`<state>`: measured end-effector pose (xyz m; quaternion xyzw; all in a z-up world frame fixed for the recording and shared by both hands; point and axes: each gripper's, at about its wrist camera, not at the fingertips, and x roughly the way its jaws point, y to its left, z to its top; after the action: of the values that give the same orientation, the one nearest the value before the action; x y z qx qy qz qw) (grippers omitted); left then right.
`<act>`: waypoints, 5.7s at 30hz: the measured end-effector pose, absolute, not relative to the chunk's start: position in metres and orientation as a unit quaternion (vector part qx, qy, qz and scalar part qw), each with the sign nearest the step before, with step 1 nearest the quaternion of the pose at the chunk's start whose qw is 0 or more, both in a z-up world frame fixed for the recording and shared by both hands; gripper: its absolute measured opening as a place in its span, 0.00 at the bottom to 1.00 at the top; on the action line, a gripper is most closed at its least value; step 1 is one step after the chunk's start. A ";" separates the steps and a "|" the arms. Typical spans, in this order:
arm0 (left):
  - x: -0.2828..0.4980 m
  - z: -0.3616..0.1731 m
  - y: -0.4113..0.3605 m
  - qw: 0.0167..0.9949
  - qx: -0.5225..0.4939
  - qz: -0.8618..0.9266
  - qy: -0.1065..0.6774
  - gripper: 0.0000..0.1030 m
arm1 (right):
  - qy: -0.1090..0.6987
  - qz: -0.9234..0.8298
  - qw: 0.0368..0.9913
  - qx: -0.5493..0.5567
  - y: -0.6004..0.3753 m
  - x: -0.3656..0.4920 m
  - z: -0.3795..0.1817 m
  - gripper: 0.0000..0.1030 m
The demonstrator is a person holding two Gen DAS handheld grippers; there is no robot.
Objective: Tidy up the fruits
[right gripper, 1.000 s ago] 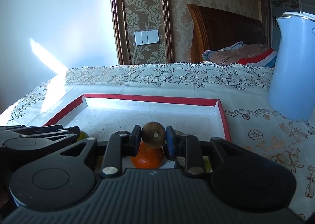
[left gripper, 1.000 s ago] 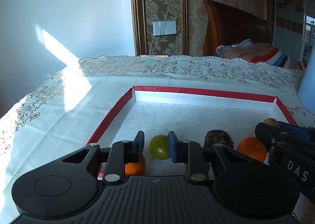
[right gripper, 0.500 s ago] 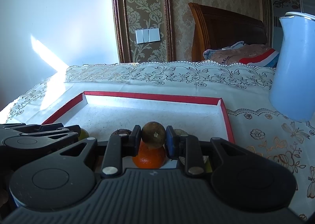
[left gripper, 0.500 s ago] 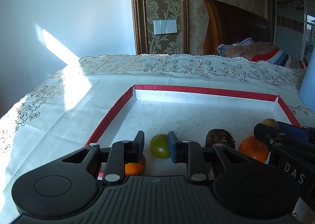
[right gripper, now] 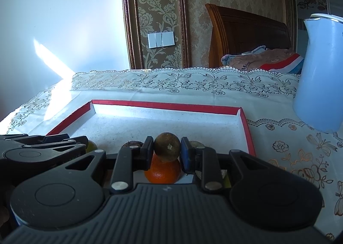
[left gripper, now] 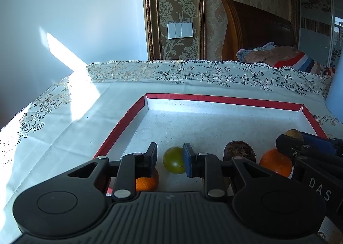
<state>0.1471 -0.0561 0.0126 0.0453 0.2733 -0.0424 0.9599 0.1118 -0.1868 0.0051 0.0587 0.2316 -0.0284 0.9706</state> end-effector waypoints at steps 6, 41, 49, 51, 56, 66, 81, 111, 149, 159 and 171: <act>0.147 0.013 -0.056 0.960 0.045 -0.043 0.273 0.25 | 0.230 -0.029 0.971 0.059 -0.187 0.112 0.006 0.25; 0.144 0.011 -0.059 0.963 0.054 -0.042 0.260 0.25 | 0.225 -0.023 0.972 0.060 -0.186 0.107 0.004 0.25; 0.144 0.011 -0.059 0.963 0.053 -0.042 0.261 0.25 | 0.225 -0.023 0.972 0.060 -0.186 0.107 0.004 0.25; 0.144 0.011 -0.059 0.963 0.054 -0.041 0.261 0.25 | 0.225 -0.023 0.972 0.061 -0.186 0.107 0.004 0.25; 0.144 0.010 -0.059 0.963 0.056 -0.042 0.261 0.25 | 0.224 -0.023 0.972 0.061 -0.184 0.107 0.005 0.25; 0.145 0.010 -0.059 0.963 0.057 -0.041 0.261 0.25 | 0.223 -0.023 0.973 0.061 -0.185 0.107 0.005 0.25; 0.144 0.010 -0.060 0.963 0.062 -0.039 0.260 0.25 | 0.222 -0.026 0.973 0.060 -0.186 0.107 0.004 0.25; 0.138 0.014 -0.060 0.967 0.058 -0.032 0.247 0.83 | 0.204 -0.044 0.976 0.069 -0.192 0.100 0.005 0.41; 0.050 0.006 0.034 0.980 0.010 -0.047 0.193 0.83 | 0.179 -0.038 0.979 0.090 -0.193 0.034 0.004 0.48; 0.038 0.002 0.012 0.972 0.059 -0.114 0.195 0.83 | 0.181 -0.032 0.978 0.093 -0.188 0.024 0.002 0.48; 0.077 -0.011 -0.038 0.944 0.092 -0.146 0.280 0.45 | 0.172 -0.040 0.977 0.119 -0.208 0.016 0.001 0.48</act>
<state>0.0765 -0.0383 -0.0113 0.0916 0.2801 -0.1463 0.9443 0.0156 -0.2083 0.0013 0.1190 0.1722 -0.0396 0.9770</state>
